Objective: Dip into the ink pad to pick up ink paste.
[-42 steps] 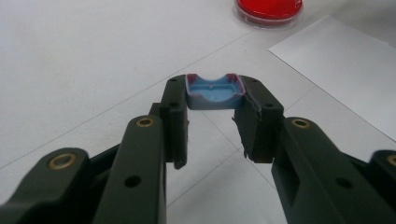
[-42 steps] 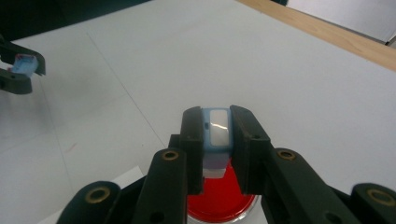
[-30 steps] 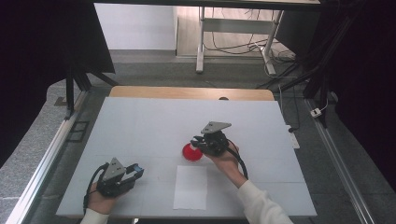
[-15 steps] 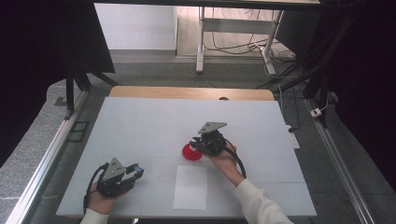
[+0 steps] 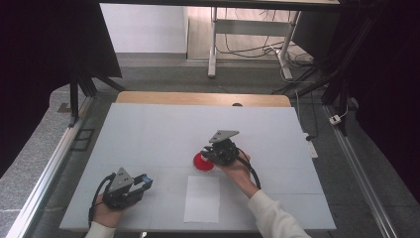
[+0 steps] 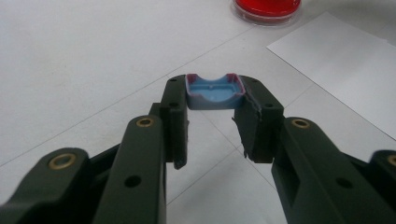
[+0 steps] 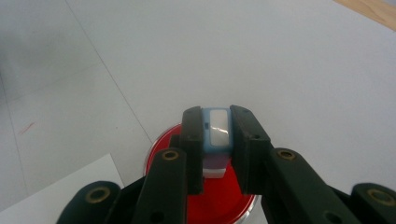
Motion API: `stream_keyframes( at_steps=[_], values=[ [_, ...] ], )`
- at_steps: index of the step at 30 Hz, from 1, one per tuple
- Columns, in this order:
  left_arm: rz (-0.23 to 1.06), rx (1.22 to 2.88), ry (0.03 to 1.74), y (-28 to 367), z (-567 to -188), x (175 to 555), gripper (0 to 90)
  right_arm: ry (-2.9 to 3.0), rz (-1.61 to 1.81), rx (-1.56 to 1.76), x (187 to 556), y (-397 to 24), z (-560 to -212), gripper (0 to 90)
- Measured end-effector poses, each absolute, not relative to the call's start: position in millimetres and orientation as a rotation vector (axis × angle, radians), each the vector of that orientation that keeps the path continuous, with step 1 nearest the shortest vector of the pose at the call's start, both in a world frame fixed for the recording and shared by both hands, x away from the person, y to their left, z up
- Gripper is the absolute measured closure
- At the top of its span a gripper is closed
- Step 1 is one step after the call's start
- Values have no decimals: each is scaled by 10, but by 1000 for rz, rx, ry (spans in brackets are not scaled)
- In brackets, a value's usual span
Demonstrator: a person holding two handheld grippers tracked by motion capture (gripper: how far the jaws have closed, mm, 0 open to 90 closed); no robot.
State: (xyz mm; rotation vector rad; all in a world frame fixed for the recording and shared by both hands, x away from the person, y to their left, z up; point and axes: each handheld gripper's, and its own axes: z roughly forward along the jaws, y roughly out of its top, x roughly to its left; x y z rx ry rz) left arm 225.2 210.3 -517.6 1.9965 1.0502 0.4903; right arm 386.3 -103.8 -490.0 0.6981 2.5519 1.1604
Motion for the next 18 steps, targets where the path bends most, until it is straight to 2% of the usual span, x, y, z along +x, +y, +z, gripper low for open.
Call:
stream_keyframes(
  at_steps=[18],
  values=[
    [489,1996,1048,2101,-5174,2248,648,2557,1142,690,3862,-1030,-4926,759]
  ],
)
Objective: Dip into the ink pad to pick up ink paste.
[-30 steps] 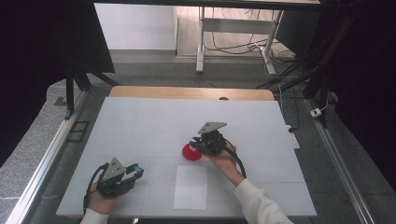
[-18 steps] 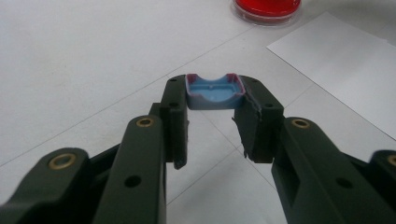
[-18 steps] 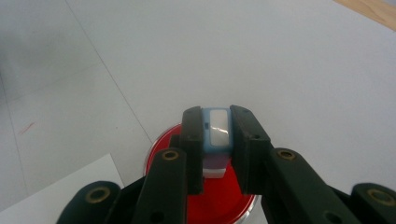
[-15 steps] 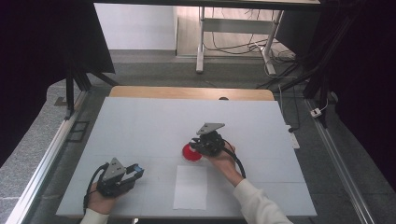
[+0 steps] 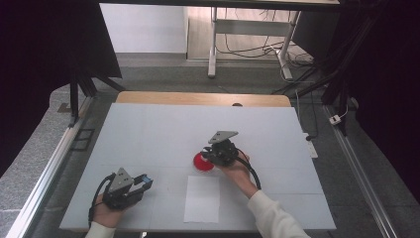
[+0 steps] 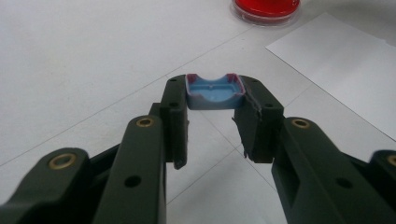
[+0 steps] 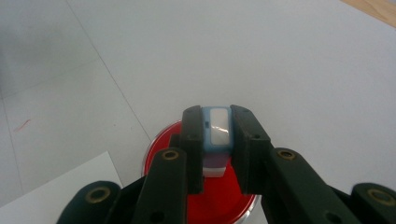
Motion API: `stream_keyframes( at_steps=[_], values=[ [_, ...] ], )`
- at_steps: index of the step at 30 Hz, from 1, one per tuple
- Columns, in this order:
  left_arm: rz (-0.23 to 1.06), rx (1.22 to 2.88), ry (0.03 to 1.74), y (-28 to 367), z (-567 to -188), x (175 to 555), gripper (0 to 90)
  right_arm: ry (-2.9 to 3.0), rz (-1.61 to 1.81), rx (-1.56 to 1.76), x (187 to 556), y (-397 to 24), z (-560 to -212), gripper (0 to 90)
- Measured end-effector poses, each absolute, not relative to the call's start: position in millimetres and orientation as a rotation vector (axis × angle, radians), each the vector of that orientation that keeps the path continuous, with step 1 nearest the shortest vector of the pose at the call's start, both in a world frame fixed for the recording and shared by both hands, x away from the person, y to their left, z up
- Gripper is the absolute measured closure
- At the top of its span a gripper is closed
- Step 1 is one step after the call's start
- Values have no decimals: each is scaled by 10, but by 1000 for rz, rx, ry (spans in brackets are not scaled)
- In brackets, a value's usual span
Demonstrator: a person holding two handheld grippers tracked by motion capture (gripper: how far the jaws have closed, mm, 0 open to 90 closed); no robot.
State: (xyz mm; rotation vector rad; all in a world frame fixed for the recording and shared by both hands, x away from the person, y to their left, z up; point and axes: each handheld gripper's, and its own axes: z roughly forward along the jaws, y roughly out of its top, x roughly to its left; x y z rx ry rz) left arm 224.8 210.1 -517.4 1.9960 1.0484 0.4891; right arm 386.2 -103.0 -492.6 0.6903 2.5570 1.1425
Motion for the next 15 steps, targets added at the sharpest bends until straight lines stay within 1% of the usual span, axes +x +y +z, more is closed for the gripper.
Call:
stream_keyframes(
  at_steps=[15],
  values=[
    [489,1996,1049,2098,-5172,2246,648,2553,1122,672,3843,-1009,-4960,763]
  ],
)
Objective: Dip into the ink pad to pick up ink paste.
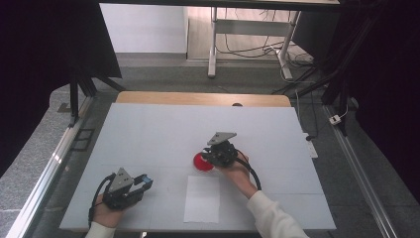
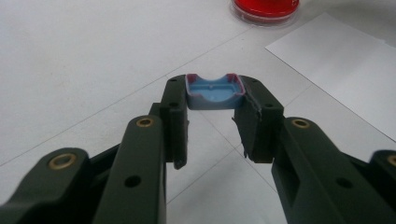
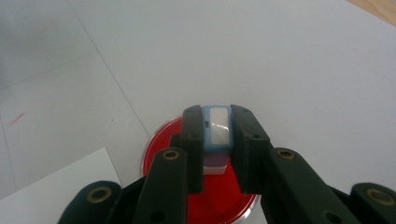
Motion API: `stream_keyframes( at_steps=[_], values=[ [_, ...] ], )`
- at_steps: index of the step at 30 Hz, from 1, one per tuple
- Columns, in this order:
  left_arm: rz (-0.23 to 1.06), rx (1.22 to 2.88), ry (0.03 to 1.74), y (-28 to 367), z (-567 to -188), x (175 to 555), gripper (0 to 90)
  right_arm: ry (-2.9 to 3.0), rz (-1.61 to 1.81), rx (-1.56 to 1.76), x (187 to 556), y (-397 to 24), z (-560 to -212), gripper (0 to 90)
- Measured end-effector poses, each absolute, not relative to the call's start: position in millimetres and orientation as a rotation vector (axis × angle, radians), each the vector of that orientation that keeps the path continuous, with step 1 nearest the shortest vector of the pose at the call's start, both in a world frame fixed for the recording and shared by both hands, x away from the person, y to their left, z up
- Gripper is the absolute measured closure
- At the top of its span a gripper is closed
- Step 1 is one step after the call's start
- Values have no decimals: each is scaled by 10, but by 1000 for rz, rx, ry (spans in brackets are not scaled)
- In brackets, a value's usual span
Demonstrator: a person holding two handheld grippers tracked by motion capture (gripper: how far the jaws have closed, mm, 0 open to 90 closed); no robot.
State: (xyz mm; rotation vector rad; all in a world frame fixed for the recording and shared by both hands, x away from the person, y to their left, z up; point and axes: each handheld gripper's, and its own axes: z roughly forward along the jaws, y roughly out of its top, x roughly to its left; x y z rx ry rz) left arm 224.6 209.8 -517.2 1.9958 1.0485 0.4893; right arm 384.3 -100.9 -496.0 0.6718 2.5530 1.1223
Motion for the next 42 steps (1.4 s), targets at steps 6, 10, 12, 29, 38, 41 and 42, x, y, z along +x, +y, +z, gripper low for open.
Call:
stream_keyframes(
  at_steps=[6,10,12,29,38,41,42],
  values=[
    [489,1996,1048,2097,-5174,2247,648,2554,1112,662,3835,-1007,-4957,763],
    [487,1997,1048,2100,-5174,2250,648,2547,1118,661,3831,-1007,-4949,762],
    [488,1996,1049,2101,-5173,2250,648,2538,1139,662,3828,-1017,-4927,761],
    [488,1999,1049,2095,-5176,2253,647,2490,1194,683,3820,-1124,-4761,761],
    [488,1999,1049,2100,-5178,2254,648,2517,1163,696,3854,-1124,-4801,761],
    [488,1998,1048,2100,-5178,2253,648,2527,1145,705,3864,-1123,-4819,761],
    [488,1999,1048,2100,-5178,2254,648,2528,1140,705,3868,-1124,-4823,761]
  ],
)
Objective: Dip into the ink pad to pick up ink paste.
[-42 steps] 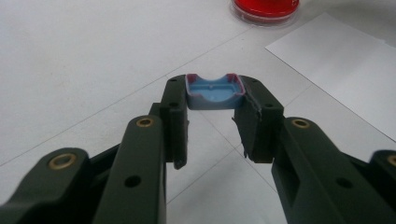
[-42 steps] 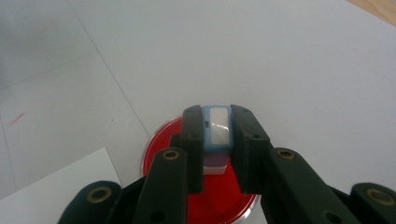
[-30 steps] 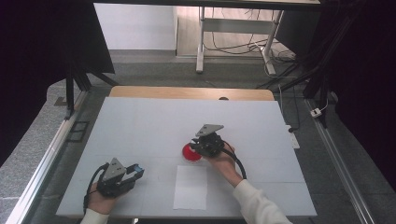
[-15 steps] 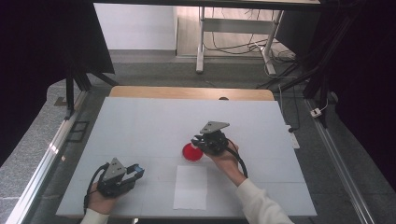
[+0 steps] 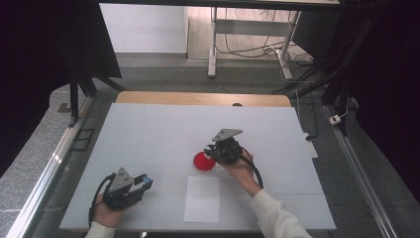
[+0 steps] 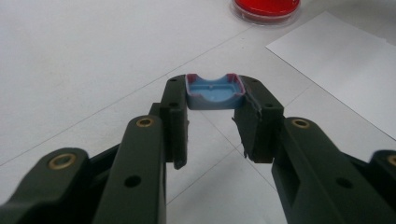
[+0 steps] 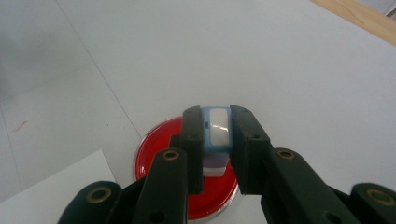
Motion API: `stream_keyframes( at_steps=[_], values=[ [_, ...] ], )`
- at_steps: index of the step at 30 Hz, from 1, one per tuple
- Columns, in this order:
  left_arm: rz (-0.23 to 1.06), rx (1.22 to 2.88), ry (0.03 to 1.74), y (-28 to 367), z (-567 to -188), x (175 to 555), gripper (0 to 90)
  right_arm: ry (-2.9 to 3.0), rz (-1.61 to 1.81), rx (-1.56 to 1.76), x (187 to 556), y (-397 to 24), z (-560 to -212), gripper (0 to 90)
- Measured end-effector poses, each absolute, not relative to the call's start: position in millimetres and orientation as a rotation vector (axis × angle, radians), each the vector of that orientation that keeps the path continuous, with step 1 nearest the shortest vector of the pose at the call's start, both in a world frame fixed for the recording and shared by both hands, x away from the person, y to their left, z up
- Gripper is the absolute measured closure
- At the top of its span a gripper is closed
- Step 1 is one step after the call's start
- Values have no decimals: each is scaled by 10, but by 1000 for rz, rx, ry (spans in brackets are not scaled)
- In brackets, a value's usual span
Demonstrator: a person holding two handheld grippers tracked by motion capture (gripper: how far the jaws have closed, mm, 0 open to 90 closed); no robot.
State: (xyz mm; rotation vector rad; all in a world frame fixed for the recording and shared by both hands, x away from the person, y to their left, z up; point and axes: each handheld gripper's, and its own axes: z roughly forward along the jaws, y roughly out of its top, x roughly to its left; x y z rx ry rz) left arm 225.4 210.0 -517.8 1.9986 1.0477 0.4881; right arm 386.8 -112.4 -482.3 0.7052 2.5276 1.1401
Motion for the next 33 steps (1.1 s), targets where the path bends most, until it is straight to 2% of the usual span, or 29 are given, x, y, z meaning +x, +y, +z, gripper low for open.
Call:
stream_keyframes(
  at_steps=[33],
  values=[
    [486,2002,1046,2096,-5179,2252,647,2552,1100,717,3894,-1105,-4905,761]
  ],
)
